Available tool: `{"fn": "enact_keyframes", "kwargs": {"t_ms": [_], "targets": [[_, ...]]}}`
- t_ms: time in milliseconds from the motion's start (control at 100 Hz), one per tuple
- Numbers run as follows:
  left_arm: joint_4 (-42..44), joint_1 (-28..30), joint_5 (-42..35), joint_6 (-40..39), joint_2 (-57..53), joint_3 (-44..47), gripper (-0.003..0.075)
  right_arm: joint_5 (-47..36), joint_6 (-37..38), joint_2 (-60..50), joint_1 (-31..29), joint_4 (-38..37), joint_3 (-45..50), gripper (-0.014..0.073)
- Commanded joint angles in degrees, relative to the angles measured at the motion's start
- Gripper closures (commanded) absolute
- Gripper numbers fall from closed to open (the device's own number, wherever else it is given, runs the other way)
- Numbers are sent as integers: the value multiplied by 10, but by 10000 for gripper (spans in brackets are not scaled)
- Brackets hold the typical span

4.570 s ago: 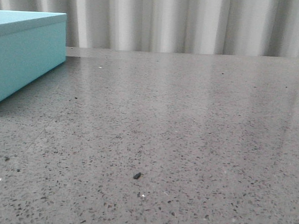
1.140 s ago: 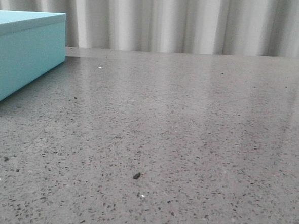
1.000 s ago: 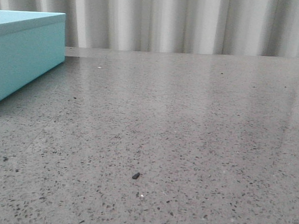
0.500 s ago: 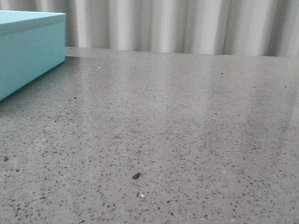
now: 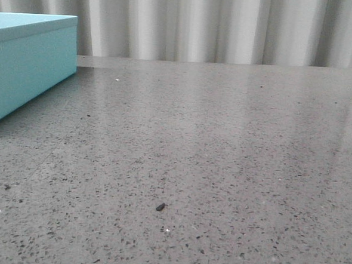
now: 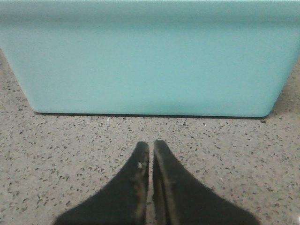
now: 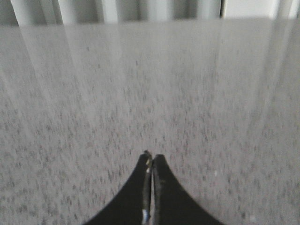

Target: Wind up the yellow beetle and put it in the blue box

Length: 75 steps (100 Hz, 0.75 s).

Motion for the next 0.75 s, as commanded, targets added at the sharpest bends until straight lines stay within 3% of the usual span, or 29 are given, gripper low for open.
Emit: {"fn": "enact_keyframes", "kwargs": {"t_ms": [0, 740], "targets": [[-2, 2, -30, -6, -19, 15, 741, 10, -6, -12, -4, 1, 13, 654], [-2, 2, -30, -6, -19, 15, 741, 25, -6, -12, -4, 1, 13, 654]]}}
